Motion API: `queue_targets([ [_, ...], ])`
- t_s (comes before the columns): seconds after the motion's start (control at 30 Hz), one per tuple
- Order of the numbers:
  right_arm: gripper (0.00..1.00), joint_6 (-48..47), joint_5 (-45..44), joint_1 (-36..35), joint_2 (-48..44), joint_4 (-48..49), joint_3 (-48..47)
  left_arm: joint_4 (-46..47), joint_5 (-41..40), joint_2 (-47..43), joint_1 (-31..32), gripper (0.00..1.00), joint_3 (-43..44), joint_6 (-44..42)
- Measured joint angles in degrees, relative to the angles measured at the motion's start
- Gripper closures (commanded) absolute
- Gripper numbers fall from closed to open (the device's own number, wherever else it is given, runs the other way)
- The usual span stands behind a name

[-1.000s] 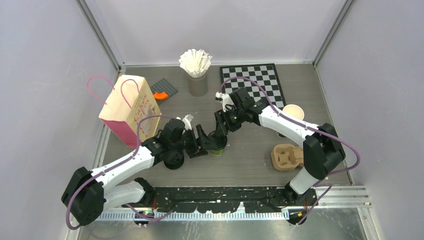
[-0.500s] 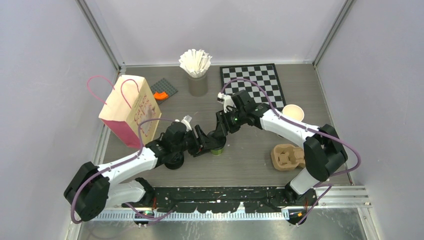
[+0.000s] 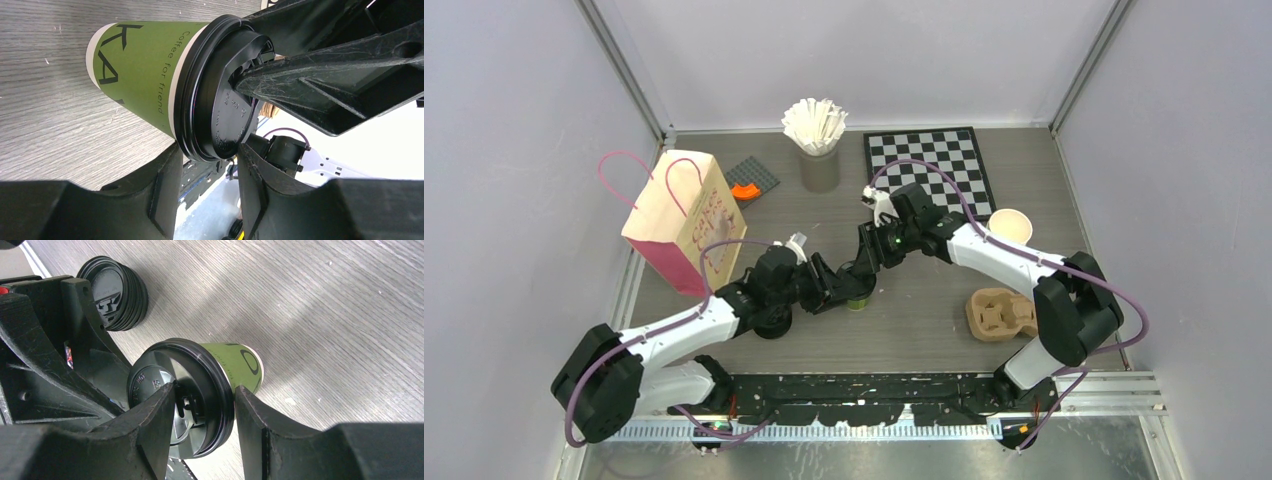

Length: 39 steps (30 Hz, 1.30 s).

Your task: Pack the takeout coffee

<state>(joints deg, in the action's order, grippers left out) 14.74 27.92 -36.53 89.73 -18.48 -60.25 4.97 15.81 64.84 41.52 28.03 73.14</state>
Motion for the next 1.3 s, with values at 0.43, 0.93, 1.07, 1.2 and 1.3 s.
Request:
queue_targets([
  [0.43, 0.51, 1.4, 0.7, 0.6, -0.5, 4.3, 2.8, 4.9, -0.8, 0.0, 0.1, 0.73, -2.7, 0.5],
  [0.93, 0.56, 3.5, -0.4, 0.8, -0.5, 4.7, 2.3, -5.7, -3.2, 0.2, 0.1, 0.54, 3.8, -4.7],
  [1.07, 0.61, 4.1, -1.2, 0.7, -0.4, 3.9, 1.7, -11.6, -5.7, -0.1, 0.1, 0.51, 7.3, -8.9],
  [1.2, 0.65, 4.7, -1.9, 0.6, 0.1, 3.0, 0.7, -16.7, -8.1, -1.3, 0.1, 0.48, 9.6, -12.3],
  [1.3, 0.67, 5.3, -2.3, 0.7, 0.6, 3.0, 0.0, -20.6, -9.6, -2.6, 0.1, 0.47, 11.1, -14.9],
])
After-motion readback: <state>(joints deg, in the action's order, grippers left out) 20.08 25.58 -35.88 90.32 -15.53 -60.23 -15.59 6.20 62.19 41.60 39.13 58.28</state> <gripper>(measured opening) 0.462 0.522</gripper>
